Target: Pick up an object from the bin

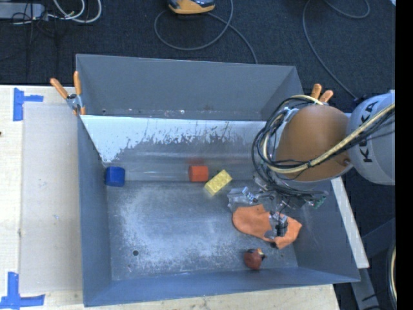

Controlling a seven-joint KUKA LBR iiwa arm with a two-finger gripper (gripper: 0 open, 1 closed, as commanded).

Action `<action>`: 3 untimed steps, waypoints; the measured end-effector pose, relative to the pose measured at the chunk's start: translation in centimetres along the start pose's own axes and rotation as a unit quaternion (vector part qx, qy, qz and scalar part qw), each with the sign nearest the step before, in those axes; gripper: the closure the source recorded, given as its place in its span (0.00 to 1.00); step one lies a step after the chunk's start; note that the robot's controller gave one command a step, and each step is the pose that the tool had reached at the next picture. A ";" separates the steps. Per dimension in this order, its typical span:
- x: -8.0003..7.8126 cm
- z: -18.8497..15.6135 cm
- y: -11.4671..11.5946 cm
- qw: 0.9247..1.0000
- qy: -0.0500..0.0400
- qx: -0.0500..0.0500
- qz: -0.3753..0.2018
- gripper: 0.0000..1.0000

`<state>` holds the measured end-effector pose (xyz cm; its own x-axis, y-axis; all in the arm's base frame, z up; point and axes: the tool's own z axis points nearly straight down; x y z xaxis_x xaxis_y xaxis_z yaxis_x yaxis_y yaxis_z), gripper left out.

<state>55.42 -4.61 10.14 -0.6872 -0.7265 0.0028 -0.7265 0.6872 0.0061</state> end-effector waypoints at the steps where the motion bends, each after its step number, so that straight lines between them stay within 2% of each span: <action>1: 1.0 3.1 -1.9 0.998 -0.002 0.001 0.058 1.00; 3: 1.1 2.8 -1.7 0.998 -0.002 -0.001 0.058 1.00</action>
Offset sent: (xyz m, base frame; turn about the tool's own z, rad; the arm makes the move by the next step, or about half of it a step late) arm 0.0000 0.0000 0.0000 0.0000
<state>55.93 -6.57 7.36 -0.7665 -0.6422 0.0004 -0.6422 0.7665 0.0073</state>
